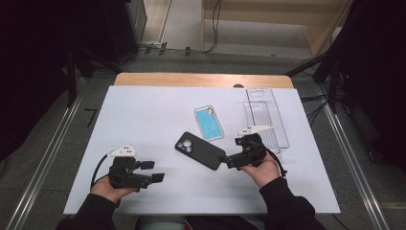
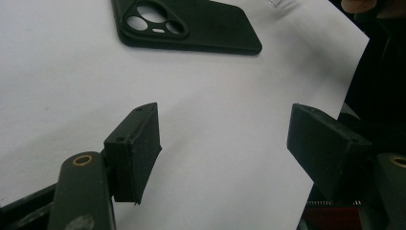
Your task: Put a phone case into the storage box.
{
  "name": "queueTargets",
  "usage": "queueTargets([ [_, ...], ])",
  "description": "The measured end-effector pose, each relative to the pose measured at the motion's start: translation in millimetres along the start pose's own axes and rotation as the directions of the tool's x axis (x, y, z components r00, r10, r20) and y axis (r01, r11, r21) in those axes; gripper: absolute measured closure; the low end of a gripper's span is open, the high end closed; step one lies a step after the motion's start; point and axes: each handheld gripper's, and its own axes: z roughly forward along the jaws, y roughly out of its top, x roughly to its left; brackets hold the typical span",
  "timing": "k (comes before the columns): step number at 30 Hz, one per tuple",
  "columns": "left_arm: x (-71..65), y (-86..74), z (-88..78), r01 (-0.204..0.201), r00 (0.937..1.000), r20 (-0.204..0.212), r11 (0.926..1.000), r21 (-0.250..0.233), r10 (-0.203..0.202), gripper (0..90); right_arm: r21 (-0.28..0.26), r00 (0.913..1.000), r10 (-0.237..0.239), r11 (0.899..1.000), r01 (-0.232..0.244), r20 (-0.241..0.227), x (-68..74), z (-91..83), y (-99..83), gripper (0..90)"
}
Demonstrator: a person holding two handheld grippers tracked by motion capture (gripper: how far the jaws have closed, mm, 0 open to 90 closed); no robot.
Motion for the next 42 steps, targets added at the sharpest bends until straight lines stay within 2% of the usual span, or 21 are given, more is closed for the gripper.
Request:
queueTargets([
  [7,-0.9,-0.4,0.1,-0.007,1.0,-0.005,1.0,0.002,0.007,27.4,-0.004,0.9999,0.015,1.0,-0.015,-0.002,-2.9,3.8,15.0,0.0],
  [12,0.0,-0.2,-0.8,-0.002,1.0,-0.002,1.0,-0.002,0.002,27.4,-0.011,0.9994,0.027,1.0,-0.027,0.022,-4.9,9.3,27.5,0.0],
  [15,0.3,-0.5,-0.6,-0.003,1.0,-0.001,1.0,0.001,0.003,27.4,0.005,0.998,0.023,1.0,-0.023,0.058,-5.8,15.6,36.2,0.0],
  [18,0.7,-0.6,-0.4,0.003,1.0,-0.003,1.0,0.0,-0.003,27.3,0.0,0.9975,0.033,0.999,-0.033,0.063,-7.6,18.7,40.1,0.0],
  [23,1.5,-0.9,-0.9,0.014,0.9999,-0.002,0.9999,0.001,-0.014,27.3,0.002,0.9942,0.048,0.999,-0.049,0.096,-9.2,29.0,51.6,0.0],
  [26,1.3,-1.2,-1.1,0.012,0.9999,0.0,0.9999,-0.004,-0.012,27.4,0.003,0.9918,0.079,0.997,-0.079,0.1,-12.4,38.2,62.6,0.0],
  [30,1.3,-1.4,-1.1,0.011,0.9999,-0.001,0.9999,-0.003,-0.011,27.3,-0.008,0.9891,0.094,0.996,-0.094,0.113,-14.3,43.6,69.7,0.0],
  [32,0.9,-1.5,-0.6,0.011,0.9999,-0.002,0.9999,0.004,-0.011,27.3,-0.024,0.9893,0.095,0.995,-0.093,0.11,-15.6,46.2,73.5,0.0],
  [34,0.4,-1.5,-0.4,0.007,1.0,-0.001,0.9999,0.01,-0.007,27.3,-0.023,0.9876,0.088,0.996,-0.086,0.13,-17.5,48.6,77.4,0.0],
  [36,0.3,-1.3,-0.1,0.007,1.0,0.002,0.9999,0.01,-0.007,27.3,-0.026,0.9861,0.101,0.995,-0.099,0.132,-20.8,51.0,81.0,0.0],
  [38,0.4,-1.4,0.0,0.009,1.0,0.001,0.9999,0.009,-0.009,27.3,-0.018,0.9829,0.12,0.993,-0.119,0.14,-23.8,54.1,85.3,0.0],
  [42,0.6,-1.5,0.0,0.011,0.9999,0.003,0.9999,0.005,-0.011,27.3,-0.007,0.9794,0.117,0.993,-0.117,0.165,-26.2,61.7,94.9,0.0],
])
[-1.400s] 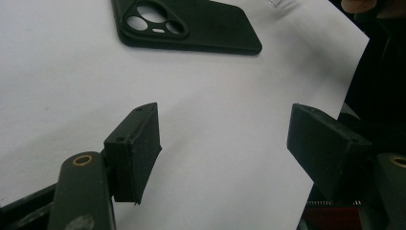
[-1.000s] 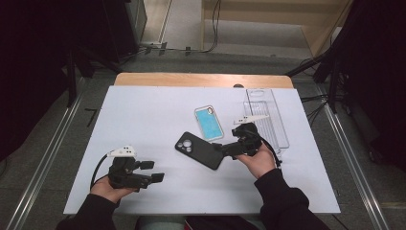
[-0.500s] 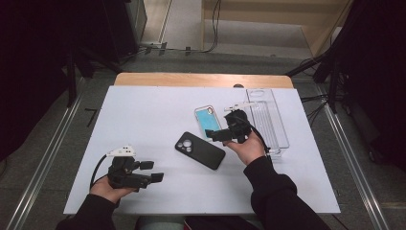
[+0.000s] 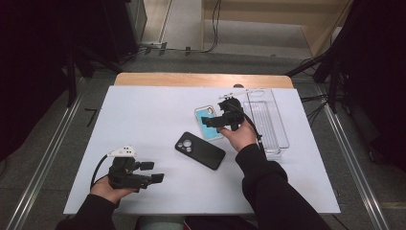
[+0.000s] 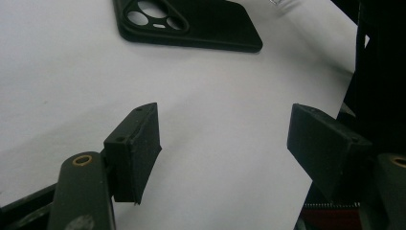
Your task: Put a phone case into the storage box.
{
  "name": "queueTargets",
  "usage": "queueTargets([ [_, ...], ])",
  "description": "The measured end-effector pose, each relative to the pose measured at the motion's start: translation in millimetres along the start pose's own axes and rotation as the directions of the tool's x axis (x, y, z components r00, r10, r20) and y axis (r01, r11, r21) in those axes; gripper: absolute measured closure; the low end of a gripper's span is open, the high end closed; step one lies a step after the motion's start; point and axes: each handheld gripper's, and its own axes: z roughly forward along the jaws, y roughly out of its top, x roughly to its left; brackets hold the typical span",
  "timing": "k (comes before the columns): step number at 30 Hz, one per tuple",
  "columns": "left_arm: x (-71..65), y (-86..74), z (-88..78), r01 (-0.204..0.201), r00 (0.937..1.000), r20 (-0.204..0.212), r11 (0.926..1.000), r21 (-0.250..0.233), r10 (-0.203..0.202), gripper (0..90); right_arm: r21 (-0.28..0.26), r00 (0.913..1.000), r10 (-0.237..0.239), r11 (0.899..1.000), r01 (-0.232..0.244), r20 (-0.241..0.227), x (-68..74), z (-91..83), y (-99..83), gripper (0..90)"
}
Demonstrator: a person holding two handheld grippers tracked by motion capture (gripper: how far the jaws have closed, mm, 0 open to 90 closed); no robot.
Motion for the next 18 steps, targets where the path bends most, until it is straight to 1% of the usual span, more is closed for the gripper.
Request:
queueTargets([
  [1,-0.2,0.1,-0.1,-0.001,1.0,-0.002,1.0,0.004,0.001,27.3,0.006,1.0,-0.001,1.0,0.001,0.001,0.1,2.4,2.5,0.0],
  [3,-0.3,0.1,0.2,-0.004,1.0,-0.003,1.0,0.007,0.004,27.3,0.009,0.9998,-0.004,1.0,0.004,0.017,0.3,7.1,6.7,0.0],
  [9,0.8,0.1,-0.2,0.002,1.0,0.0,1.0,0.006,-0.002,27.2,0.023,0.9994,0.015,1.0,-0.016,0.032,0.3,21.5,15.7,0.0],
  [15,0.5,0.1,-0.5,0.001,1.0,0.002,1.0,0.004,-0.001,27.2,0.012,0.9987,0.03,0.999,-0.031,0.04,4.4,34.4,21.3,0.0],
  [18,0.4,0.0,-0.5,0.0,1.0,0.003,1.0,0.003,0.0,27.2,0.011,0.9986,0.035,0.999,-0.036,0.039,4.2,37.4,20.8,0.0],
])
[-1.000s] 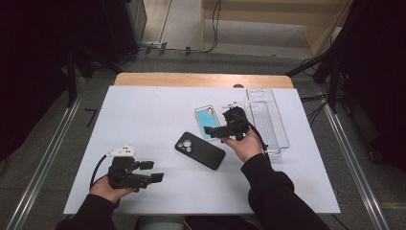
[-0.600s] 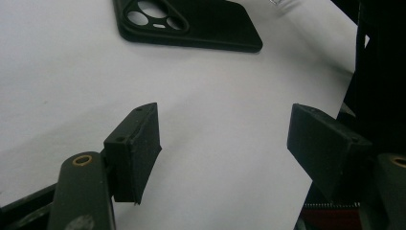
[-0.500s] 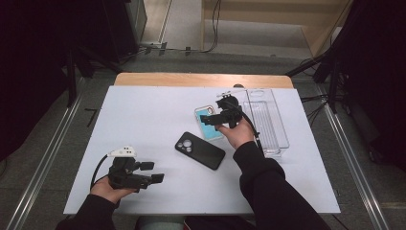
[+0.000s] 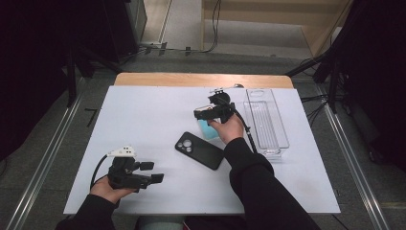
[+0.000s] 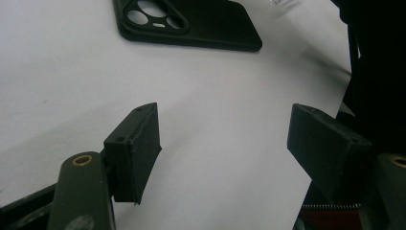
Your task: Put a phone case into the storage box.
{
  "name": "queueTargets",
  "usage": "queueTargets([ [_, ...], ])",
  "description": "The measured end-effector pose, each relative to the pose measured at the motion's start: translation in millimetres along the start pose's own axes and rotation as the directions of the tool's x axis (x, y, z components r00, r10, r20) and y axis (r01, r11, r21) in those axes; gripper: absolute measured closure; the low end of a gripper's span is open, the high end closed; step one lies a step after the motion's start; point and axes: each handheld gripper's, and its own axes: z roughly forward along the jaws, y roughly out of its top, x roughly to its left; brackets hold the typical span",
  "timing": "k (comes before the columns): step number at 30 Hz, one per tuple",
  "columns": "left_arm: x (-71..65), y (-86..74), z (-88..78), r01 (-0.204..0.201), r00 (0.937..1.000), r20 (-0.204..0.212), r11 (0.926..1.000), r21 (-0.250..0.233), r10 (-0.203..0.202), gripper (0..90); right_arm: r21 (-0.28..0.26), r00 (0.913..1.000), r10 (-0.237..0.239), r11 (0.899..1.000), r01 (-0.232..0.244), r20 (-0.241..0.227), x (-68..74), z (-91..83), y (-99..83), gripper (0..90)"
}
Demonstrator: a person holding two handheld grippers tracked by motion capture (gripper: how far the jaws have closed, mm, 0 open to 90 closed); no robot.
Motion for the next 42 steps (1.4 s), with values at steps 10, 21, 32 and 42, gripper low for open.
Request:
queueTargets([
  [10,-0.1,0.1,0.7,0.0,1.0,-0.006,0.9999,0.01,0.001,27.3,0.015,0.9999,0.011,1.0,-0.011,0.005,-2.2,6.5,-2.4,0.0],
  [21,0.0,0.1,0.1,-0.001,1.0,-0.005,1.0,0.006,0.001,27.3,0.049,0.9998,0.001,0.999,-0.002,0.02,-4.2,16.8,-10.7,0.0],
  [32,-0.4,0.1,0.5,-0.006,0.9999,-0.012,0.9999,0.011,0.006,27.3,0.061,0.9986,-0.016,0.998,0.013,0.051,-6.0,29.6,-23.6,0.0],
  [42,-0.7,0.2,0.8,-0.007,0.9999,-0.013,0.9999,0.015,0.008,27.3,0.068,0.9964,-0.027,0.997,0.021,0.08,-8.1,40.7,-38.0,0.0],
])
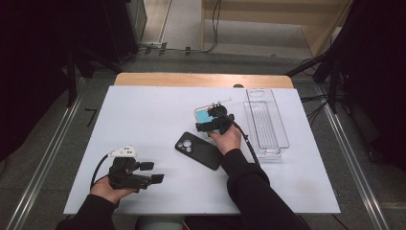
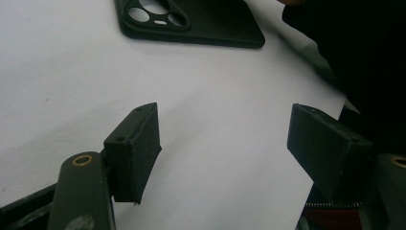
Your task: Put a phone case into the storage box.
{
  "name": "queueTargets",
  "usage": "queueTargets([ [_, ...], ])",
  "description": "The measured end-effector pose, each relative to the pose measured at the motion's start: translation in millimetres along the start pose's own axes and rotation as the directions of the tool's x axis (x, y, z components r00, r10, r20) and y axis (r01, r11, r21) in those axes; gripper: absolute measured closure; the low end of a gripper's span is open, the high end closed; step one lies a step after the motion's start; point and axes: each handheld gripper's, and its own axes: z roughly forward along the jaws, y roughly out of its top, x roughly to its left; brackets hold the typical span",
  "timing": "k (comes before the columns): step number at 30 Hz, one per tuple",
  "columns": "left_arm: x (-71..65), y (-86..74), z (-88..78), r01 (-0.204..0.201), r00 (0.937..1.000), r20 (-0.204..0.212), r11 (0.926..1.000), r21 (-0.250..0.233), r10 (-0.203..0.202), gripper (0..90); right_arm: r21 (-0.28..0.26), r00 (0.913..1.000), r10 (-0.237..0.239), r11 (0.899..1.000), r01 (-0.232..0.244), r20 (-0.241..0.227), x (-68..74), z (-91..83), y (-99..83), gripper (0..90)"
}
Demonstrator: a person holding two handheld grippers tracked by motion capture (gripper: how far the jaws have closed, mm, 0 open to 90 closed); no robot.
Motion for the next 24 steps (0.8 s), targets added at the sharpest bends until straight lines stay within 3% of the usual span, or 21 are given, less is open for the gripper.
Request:
queueTargets([
  [4,-0.2,0.0,0.1,-0.001,1.0,-0.001,1.0,0.001,0.001,27.3,-0.006,0.997,-0.054,0.999,0.054,0.056,6.4,2.8,-3.2,0.0],
  [7,-0.2,-0.1,0.0,-0.001,1.0,-0.001,1.0,0.001,0.001,27.2,-0.016,0.9886,-0.095,0.995,0.098,0.116,12.3,3.9,-7.1,4.0],
  [12,-0.2,0.0,0.4,-0.003,1.0,0.001,1.0,0.001,0.003,27.3,-0.04,0.989,-0.091,0.995,0.096,0.117,9.5,1.1,-9.8,11.7],
  [24,-0.8,1.2,1.7,0.003,1.0,0.005,1.0,0.002,-0.003,27.3,-0.044,0.9917,-0.092,0.994,0.096,0.09,5.7,-1.2,-8.4,14.5],
])
